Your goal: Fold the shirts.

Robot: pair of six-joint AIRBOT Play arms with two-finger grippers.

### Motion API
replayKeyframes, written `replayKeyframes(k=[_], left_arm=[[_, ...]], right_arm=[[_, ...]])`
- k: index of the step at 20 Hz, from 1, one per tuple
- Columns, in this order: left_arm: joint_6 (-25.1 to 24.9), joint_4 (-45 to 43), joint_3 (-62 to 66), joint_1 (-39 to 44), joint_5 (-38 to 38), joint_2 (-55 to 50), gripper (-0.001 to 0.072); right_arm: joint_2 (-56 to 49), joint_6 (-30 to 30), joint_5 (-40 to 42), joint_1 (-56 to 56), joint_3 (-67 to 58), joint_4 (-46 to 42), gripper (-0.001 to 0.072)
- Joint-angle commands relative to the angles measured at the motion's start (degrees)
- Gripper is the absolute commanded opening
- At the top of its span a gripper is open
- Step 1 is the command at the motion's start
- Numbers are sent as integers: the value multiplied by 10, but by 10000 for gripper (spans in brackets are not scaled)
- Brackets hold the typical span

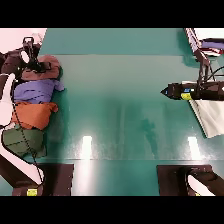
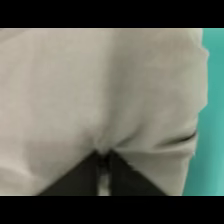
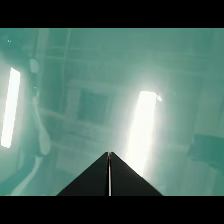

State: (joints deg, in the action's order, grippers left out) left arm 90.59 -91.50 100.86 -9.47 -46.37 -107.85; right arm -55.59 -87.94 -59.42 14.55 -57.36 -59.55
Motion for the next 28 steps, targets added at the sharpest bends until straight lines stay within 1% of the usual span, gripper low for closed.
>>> replayKeyframes(k=[1,2,3,6,7,9,10,12,15,17,19,20,22,24,25,26,27,28], left_arm=[[1,7,16,-6,1,-11,55],[1,11,26,-6,-11,-11,52],[1,21,37,-6,-28,-10,24],[1,51,78,-4,-94,22,23],[0,54,89,-1,-106,49,23],[-13,53,121,12,-120,121,23],[-26,54,143,23,-130,162,23],[-37,53,165,50,-150,245,23],[-40,50,165,118,-199,343,22],[-40,50,165,176,-260,369,22],[-33,50,152,237,-314,368,22],[-25,50,129,269,-318,368,23],[-25,50,66,337,-315,365,24],[-26,59,-3,394,-287,357,27],[-26,70,-35,413,-263,354,139],[-27,74,-56,424,-242,352,416],[-27,73,-64,425,-231,351,488],[-27,60,-63,418,-232,353,489]], right_arm=[[0,-7,14,0,0,0,17],[0,-7,14,0,0,0,17],[0,-7,14,0,0,0,17],[6,-6,19,0,-3,-5,17],[14,-5,30,-3,-5,-5,17],[20,-4,23,-22,-42,-5,17],[20,6,11,-34,-71,-5,17],[18,35,-12,-54,-143,-5,17],[11,56,-18,-71,-234,-5,17],[3,56,-31,-82,-278,-5,17],[-6,56,-44,-83,-311,-5,17],[-10,56,-52,-83,-323,-5,17],[-15,56,-68,-75,-337,-5,17],[-14,56,-69,-65,-337,-5,17],[-14,56,-69,-57,-337,-5,17],[-14,56,-71,-50,-337,-5,17],[-14,55,-73,-42,-337,-5,17],[-14,55,-73,-33,-337,-5,17]])
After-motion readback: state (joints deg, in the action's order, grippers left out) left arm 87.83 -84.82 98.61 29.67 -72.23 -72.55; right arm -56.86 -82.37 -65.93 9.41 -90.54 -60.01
